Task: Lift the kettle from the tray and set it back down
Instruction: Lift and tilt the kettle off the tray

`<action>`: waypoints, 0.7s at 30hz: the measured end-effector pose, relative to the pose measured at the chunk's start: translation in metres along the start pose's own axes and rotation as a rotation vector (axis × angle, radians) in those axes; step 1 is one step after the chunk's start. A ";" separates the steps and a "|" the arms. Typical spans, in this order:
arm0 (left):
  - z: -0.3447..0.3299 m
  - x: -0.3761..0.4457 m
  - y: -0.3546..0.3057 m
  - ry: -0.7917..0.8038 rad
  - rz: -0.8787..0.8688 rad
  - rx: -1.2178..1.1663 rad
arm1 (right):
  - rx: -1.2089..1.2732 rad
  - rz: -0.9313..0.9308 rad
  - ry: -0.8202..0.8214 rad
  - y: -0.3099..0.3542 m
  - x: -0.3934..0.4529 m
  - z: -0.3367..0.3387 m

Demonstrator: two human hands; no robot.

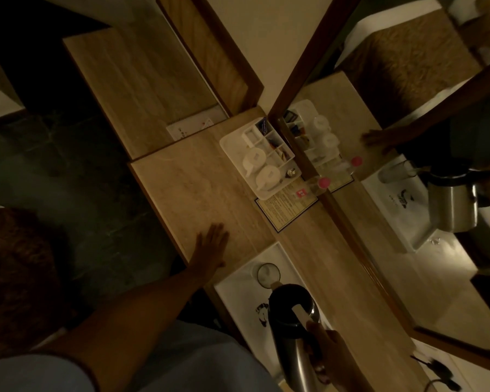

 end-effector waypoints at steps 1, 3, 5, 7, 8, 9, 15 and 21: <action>0.000 0.000 0.000 0.001 0.001 -0.002 | -0.007 0.003 -0.001 0.000 0.000 0.000; 0.001 0.000 0.000 0.005 0.002 0.002 | -0.017 0.004 -0.005 0.001 -0.001 0.000; 0.001 0.000 0.000 0.003 0.002 0.004 | -0.022 0.001 -0.011 0.002 -0.002 0.000; 0.000 0.000 0.000 -0.006 -0.002 -0.006 | -0.032 0.005 -0.016 0.002 -0.002 -0.001; 0.000 -0.001 0.000 -0.009 -0.005 -0.015 | -0.044 0.006 -0.020 0.003 -0.002 -0.001; 0.000 -0.001 0.001 -0.009 -0.008 -0.022 | -0.054 0.006 -0.022 0.003 -0.002 -0.001; 0.000 0.000 0.002 -0.004 -0.015 -0.031 | -0.061 0.020 -0.033 0.006 -0.004 -0.002; 0.000 0.000 0.002 0.000 -0.016 -0.034 | -0.059 0.025 -0.035 0.009 -0.002 -0.002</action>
Point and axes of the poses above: each hand's wrist, its own x-axis towards the middle knuckle, its own z-axis out of the back of the hand, y = z × x, the point moved 1 cm from there along x, towards the middle knuckle, and after that the axes turned 14 degrees about x, right-handed, at the moved point
